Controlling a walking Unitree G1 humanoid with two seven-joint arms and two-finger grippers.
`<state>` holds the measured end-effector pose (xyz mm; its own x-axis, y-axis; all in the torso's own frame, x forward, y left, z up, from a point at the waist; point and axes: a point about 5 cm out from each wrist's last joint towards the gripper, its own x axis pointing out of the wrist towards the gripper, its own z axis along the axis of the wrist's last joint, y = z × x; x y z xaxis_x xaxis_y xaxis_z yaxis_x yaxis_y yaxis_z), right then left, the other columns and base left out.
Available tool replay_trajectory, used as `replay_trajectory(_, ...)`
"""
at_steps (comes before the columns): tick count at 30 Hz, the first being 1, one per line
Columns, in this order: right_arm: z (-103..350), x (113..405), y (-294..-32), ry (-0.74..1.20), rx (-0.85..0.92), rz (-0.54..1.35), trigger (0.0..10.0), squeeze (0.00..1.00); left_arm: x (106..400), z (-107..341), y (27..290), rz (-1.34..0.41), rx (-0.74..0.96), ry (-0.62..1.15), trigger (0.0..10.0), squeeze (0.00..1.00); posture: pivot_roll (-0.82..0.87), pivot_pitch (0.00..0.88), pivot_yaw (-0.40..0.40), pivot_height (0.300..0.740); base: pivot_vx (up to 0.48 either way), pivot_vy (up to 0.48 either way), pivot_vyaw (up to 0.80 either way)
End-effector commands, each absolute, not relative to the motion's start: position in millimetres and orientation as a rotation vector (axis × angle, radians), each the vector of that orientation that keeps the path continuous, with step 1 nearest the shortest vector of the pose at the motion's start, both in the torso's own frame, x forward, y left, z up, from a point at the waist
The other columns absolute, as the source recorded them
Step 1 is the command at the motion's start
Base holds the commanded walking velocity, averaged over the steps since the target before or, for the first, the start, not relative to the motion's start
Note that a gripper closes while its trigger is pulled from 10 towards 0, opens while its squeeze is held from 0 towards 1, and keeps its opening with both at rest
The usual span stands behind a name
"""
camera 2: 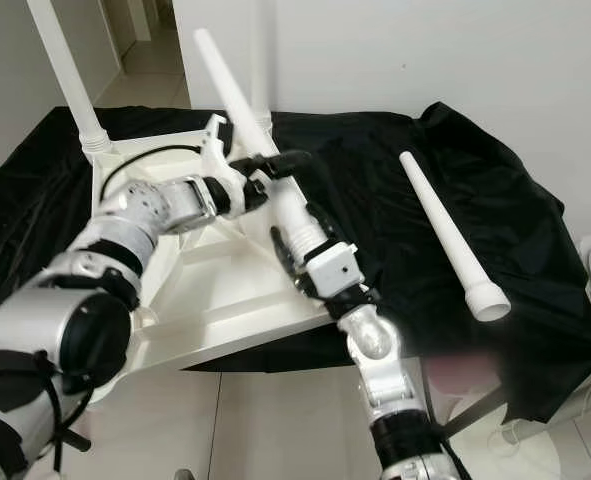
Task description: Building children table
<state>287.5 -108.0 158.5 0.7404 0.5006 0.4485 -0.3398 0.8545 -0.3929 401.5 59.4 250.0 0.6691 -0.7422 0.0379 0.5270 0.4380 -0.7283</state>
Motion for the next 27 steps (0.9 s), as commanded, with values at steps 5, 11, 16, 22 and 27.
replay_trajectory(5, 153, 283, -106, -0.557, -0.293, 0.472, 10.0, 0.0, 409, 263, 70, -0.739, -0.785, 0.255, 10.0, 0.0, -0.08, 0.0, 0.035, 0.74, 0.0, 0.0, 0.0)
replay_trajectory(11, 150, 283, -105, -0.545, -0.28, 0.455, 10.0, 0.0, 413, 262, 78, -0.683, -0.837, 0.25, 0.0, 0.0, -0.08, 0.0, 0.041, 0.74, 0.0, 0.0, 0.0)
replay_trajectory(16, 150, 284, -106, -0.543, -0.266, 0.438, 10.0, 0.0, 412, 261, 78, -0.696, -0.852, 0.249, 0.0, 0.0, -0.07, 0.0, 0.038, 0.74, 0.0, 0.0, 0.0)
replay_trajectory(22, 151, 286, -107, -0.541, -0.236, 0.43, 10.0, 0.0, 413, 263, 78, -0.693, -0.868, 0.243, 0.0, 0.0, -0.07, 0.0, 0.038, 0.74, 0.0, 0.0, 0.0)
replay_trajectory(27, 154, 287, -108, -0.548, -0.174, 0.411, 10.0, 1.0, 414, 269, 80, -0.684, -0.877, 0.234, 0.0, 0.0, -0.06, 0.0, 0.038, 0.74, 0.0, 0.0, 0.0)
